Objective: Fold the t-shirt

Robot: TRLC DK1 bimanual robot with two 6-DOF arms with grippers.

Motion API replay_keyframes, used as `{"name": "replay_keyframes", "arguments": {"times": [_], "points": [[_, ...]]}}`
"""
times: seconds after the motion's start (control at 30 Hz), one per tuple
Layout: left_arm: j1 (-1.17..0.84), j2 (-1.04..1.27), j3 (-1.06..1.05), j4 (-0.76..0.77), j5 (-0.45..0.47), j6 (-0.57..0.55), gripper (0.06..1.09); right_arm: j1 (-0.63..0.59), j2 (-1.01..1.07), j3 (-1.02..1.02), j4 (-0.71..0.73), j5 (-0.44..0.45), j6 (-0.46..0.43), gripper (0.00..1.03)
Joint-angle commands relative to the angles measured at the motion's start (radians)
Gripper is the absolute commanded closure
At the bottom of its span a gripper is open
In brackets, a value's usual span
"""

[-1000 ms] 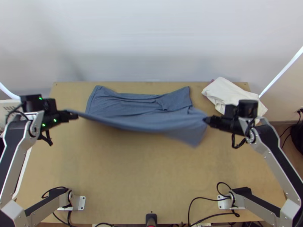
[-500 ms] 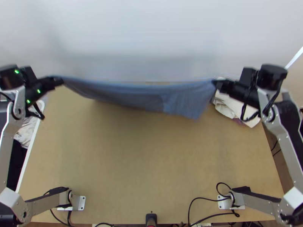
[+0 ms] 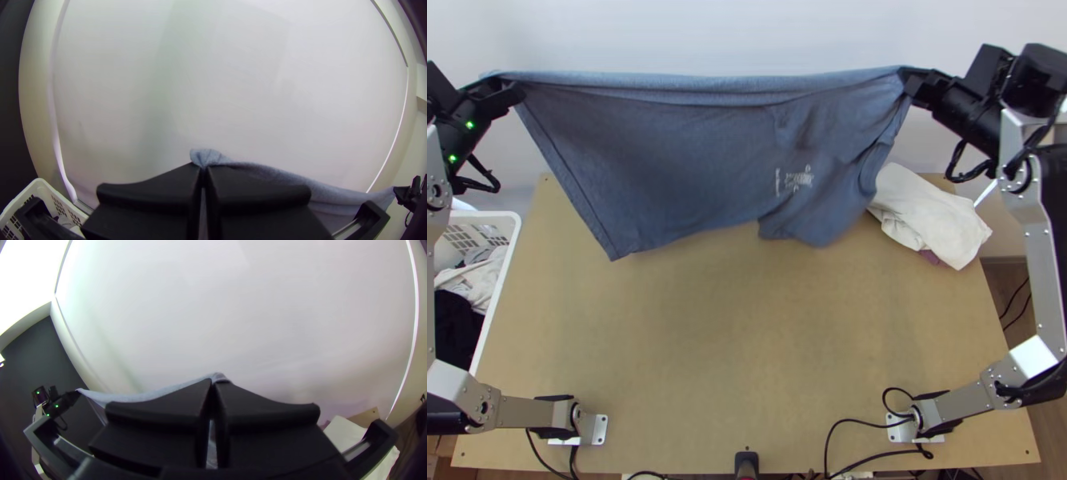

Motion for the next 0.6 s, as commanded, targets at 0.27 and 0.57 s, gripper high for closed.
{"name": "replay_keyframes", "arguments": {"times": [0.27, 0.57], "points": [[0.026, -0.243, 0.038, -0.005, -0.014, -0.033, 1.05, -0.032, -0.335, -0.002, -0.090, 0.014, 0.006, 1.00], [-0.019, -0.518, 0.015, -0.041, -0.006, -0.051, 1.05, -0.040, -0.629, -0.053, -0.291, 0.015, 0.006, 1.00]]}}
